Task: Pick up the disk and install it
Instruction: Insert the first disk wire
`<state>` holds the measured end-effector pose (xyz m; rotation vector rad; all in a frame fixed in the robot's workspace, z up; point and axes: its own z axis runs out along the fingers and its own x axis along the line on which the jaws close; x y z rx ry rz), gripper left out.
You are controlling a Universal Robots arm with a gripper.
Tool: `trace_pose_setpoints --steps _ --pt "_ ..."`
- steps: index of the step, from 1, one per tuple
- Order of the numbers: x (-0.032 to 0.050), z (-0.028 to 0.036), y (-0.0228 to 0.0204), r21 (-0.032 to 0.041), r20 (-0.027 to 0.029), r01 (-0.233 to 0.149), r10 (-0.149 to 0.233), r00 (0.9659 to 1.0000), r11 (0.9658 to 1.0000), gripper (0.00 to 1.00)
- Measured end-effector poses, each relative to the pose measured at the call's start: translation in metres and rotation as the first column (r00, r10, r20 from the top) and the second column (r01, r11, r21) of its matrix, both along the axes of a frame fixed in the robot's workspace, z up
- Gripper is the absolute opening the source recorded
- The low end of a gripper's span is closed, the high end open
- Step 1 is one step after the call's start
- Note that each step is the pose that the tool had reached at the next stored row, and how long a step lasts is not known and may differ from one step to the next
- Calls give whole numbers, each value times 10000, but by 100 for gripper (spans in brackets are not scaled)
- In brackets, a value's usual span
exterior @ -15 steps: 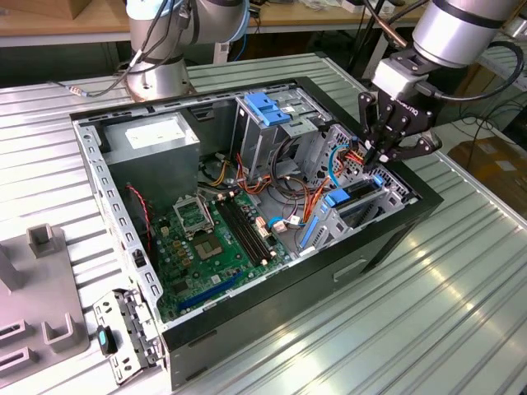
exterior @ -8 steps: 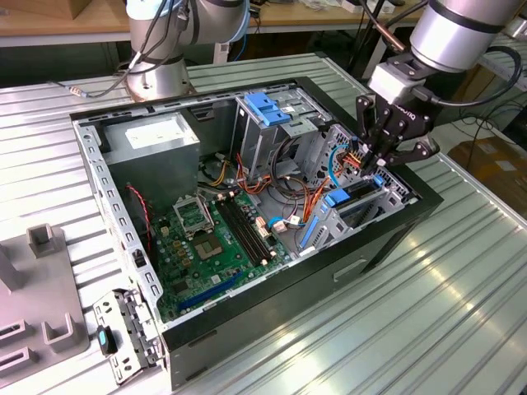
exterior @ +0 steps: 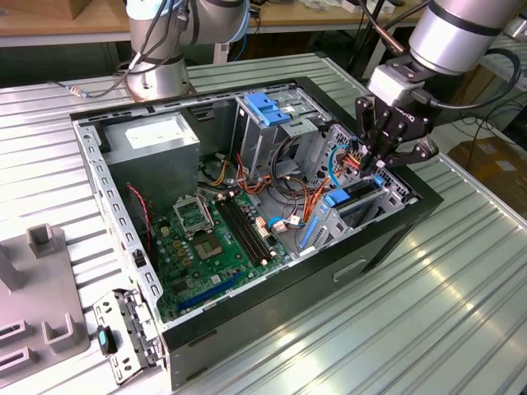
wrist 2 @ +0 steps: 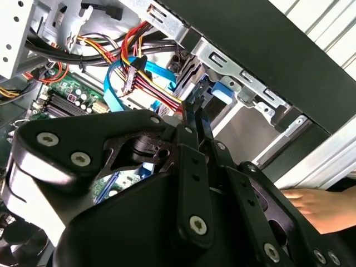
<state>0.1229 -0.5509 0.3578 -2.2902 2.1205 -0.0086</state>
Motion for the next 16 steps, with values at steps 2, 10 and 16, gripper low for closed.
trace_pose_setpoints --steps 2,10,16 --pt "-2 -12 -24 6 0 17 -17 10000 10000 17" --pt "-8 -30 -60 132 -1 66 -66 10000 9999 17" --pt "-20 -54 -66 141 -1 66 -66 10000 9999 17"
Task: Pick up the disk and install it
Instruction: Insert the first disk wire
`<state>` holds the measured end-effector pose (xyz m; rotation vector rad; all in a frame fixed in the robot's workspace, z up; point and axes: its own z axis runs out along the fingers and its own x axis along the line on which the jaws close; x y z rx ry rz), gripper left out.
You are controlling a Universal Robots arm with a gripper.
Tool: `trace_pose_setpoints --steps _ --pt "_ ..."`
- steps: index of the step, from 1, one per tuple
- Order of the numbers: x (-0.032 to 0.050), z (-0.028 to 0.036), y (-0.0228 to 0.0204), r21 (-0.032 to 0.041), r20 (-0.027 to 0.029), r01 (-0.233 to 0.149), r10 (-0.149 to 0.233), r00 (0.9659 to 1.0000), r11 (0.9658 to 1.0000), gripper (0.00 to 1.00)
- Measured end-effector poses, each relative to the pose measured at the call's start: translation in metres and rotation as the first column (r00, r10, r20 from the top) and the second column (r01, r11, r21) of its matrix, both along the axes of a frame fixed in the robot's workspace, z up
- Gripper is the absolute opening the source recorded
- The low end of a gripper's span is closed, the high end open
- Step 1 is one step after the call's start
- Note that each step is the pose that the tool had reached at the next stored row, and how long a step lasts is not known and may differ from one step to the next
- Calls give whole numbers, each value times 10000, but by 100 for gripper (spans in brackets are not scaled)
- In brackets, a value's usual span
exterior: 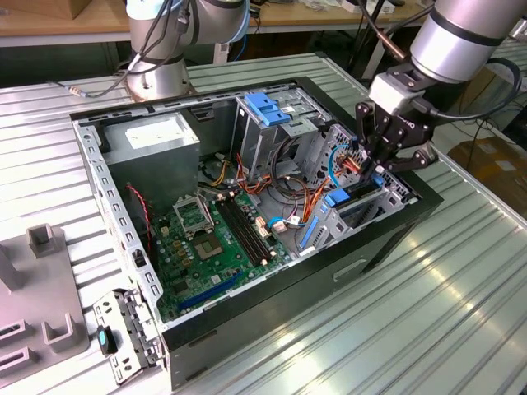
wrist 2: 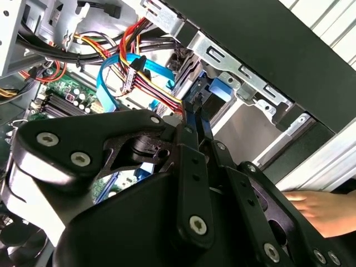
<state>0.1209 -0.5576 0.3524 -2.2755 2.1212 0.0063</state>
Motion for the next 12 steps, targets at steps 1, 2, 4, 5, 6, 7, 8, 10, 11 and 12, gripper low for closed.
trace_pose_setpoints --steps 1,2,4,5,6,7,8,10,11,12 --pt "0 -4 -3 2 -1 0 0 10000 10000 17" --pt "0 -8 -7 3 -2 2 -2 10000 10000 17" --pt "0 -16 -19 4 -4 4 -4 10000 10000 17" --pt "1 -19 -25 5 -6 3 -3 10000 10000 17" --pt "1 -22 -28 5 -9 3 -3 10000 10000 17" --pt "1 -23 -28 4 -11 3 -3 10000 10000 17" --pt "1 -26 -28 3 -12 4 -4 10000 10000 17" --pt "1 -32 -29 4 -16 10 -10 10000 10000 17" --pt "1 -37 -28 4 -19 18 -18 10000 10000 17" --pt "1 -42 -28 5 -22 25 -25 10000 10000 17"
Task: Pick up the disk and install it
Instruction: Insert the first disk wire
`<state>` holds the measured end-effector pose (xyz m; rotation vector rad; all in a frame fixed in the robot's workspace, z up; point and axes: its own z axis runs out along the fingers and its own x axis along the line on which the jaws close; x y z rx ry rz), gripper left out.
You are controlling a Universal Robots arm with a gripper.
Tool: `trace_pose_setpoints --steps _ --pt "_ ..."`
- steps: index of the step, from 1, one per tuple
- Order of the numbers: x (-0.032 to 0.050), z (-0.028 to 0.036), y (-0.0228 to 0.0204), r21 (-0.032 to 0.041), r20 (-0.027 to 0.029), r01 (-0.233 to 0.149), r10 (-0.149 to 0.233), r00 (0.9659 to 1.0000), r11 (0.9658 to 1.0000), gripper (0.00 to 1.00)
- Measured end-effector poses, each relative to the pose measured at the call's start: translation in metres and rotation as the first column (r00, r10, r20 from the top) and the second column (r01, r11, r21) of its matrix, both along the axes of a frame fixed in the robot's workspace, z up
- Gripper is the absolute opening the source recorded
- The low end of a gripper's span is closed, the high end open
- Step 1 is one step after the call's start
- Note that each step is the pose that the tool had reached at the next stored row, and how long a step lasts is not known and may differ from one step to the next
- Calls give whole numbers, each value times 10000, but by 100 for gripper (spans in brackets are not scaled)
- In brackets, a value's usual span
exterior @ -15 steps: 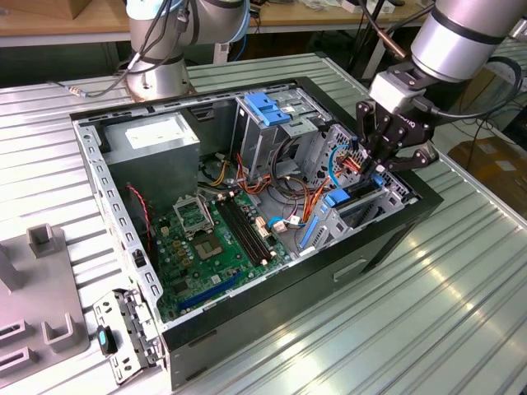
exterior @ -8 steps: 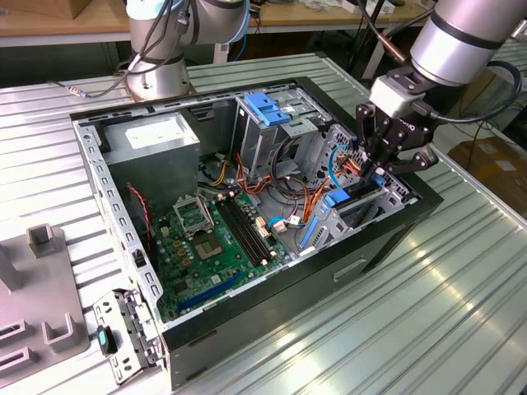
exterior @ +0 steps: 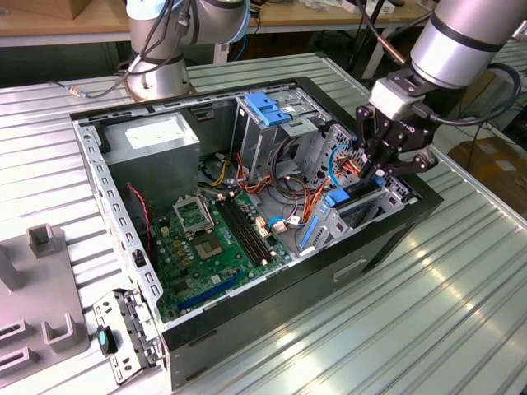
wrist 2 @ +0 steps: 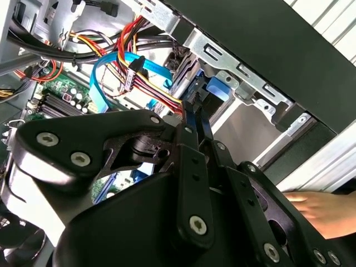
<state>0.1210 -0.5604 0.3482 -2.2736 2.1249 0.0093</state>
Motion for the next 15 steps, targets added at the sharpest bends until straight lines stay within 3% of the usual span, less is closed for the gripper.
trace_pose_setpoints --steps 5,6,7,10,15 --pt "4 -7 0 2 -21 30 -30 10000 10000 17" --pt "6 1 0 23 -21 31 -31 10000 10000 17" --pt "15 12 0 106 -22 268 -268 9996 9996 17" --pt "17 -67 -2 127 -24 406 -406 9992 9991 17" --pt "17 -69 -1 138 -27 413 -413 9991 9991 18"
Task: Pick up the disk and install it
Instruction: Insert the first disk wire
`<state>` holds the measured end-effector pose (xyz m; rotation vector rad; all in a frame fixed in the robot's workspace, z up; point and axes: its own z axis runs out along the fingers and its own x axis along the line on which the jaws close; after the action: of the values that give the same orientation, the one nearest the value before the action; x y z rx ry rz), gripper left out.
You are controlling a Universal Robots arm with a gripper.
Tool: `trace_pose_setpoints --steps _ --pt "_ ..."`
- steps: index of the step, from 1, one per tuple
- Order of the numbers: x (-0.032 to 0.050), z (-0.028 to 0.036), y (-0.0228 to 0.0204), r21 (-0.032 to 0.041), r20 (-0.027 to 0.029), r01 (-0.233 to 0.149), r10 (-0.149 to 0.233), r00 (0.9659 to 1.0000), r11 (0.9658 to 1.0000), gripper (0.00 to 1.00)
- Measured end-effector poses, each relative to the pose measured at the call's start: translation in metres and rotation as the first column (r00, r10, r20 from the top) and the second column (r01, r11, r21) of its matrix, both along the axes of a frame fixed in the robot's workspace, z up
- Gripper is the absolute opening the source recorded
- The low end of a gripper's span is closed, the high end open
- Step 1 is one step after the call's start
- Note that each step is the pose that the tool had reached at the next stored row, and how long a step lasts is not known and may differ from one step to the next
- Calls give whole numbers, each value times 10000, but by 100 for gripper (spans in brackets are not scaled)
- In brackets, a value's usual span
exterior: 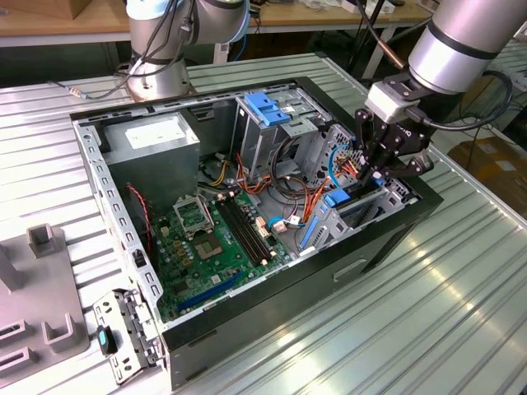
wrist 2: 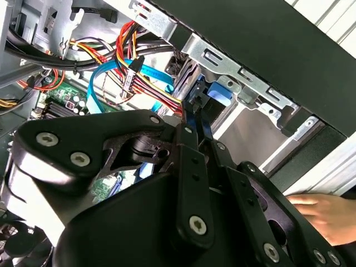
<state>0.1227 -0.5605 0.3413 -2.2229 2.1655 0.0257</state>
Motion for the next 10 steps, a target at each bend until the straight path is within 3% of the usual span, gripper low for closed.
trace_pose_setpoints --steps 1,2,6,7,9,10 --pt "0 10 0 -3 0 0 0 10000 10000 18" --pt "0 30 0 -6 1 1 -1 10000 10000 24" --pt "0 93 0 -3 2 0 0 10000 10000 24" --pt "0 93 0 -3 2 0 0 10000 10000 23" --pt "0 95 0 -5 2 0 0 10000 10000 11" --pt "0 95 0 -5 2 0 0 10000 10000 11"
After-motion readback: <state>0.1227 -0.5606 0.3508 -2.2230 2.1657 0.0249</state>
